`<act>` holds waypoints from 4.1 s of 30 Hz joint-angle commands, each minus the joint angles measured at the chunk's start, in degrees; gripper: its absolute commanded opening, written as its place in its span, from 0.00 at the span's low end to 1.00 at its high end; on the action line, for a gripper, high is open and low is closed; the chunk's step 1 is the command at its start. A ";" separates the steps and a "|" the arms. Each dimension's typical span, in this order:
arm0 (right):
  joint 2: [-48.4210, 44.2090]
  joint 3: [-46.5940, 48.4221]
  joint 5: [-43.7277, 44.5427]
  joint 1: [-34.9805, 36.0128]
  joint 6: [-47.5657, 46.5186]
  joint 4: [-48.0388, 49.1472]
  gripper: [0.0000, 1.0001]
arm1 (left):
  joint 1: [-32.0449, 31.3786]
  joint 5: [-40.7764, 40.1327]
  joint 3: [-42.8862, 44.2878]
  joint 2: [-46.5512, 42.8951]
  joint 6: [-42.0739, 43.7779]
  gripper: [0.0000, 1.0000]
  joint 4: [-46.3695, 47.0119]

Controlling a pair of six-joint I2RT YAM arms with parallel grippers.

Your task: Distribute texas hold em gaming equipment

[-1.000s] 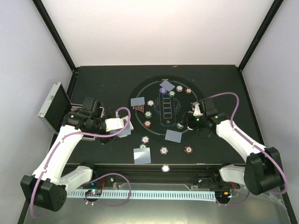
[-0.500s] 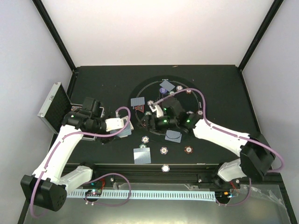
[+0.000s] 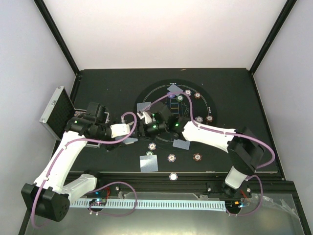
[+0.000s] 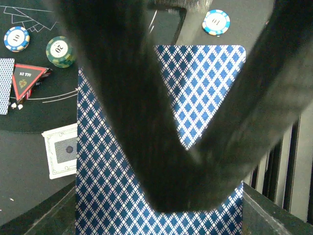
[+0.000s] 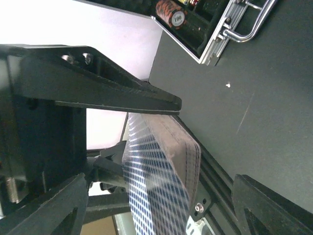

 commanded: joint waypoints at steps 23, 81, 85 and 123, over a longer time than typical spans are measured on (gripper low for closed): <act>5.56 -0.13 0.76 -2.22 -0.35 -0.27 0.70 | -0.41 2.13 2.92 -1.80 -0.68 0.02 -1.22; -12.51 -1.65 1.67 -13.29 -9.46 -14.38 0.08 | -0.45 -1.39 2.74 -0.84 -0.77 0.02 -1.09; -11.23 -0.04 -1.42 -17.68 -10.41 -14.09 0.08 | -0.45 -1.47 2.87 -0.56 -0.91 0.01 -1.11; 22.05 18.28 -2.78 -28.82 -46.30 -35.04 0.76 | -0.54 0.94 2.67 -1.83 -1.21 0.02 -2.01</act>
